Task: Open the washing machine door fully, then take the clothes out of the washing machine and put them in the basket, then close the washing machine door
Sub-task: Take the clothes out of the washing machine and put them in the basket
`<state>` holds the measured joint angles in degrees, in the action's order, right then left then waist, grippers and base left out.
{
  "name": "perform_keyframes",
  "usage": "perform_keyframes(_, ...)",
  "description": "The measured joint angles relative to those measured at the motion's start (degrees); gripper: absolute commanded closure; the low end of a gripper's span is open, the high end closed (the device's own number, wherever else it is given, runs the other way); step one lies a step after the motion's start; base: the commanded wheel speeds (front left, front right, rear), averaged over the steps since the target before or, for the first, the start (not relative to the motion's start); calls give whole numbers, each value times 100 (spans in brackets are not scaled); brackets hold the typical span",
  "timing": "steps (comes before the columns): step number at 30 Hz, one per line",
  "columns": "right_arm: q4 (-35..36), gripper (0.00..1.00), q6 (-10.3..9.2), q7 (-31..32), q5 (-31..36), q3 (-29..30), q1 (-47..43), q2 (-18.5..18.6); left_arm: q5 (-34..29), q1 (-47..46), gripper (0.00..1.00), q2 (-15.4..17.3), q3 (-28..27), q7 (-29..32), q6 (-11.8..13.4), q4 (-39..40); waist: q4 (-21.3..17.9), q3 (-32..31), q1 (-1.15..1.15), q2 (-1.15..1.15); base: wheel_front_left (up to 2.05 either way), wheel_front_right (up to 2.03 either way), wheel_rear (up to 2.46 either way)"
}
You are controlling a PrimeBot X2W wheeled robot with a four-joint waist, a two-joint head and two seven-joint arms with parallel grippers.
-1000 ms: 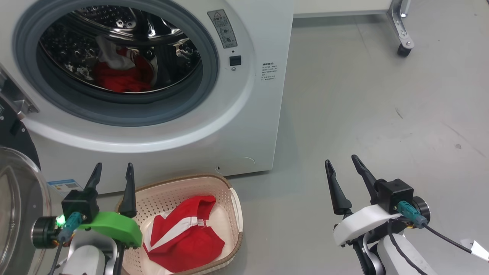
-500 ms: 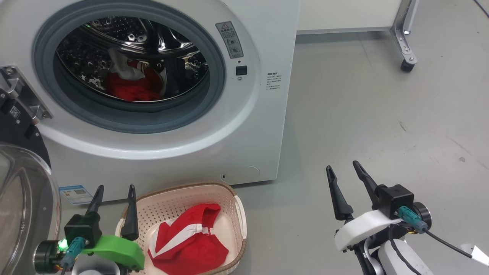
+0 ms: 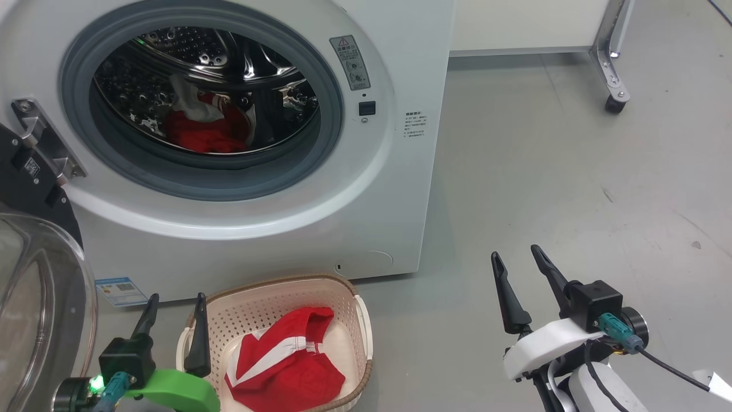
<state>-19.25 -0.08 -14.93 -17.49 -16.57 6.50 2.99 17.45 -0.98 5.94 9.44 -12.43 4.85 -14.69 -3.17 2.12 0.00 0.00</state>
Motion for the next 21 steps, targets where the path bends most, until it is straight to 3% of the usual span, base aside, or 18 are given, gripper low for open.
perform_keyframes(21, 114, 0, 1, -1, 30, 73, -12, -2, -116, 162, 0, 1, 23, 286, 65, 586, 131, 139, 0, 0, 0, 0, 0)
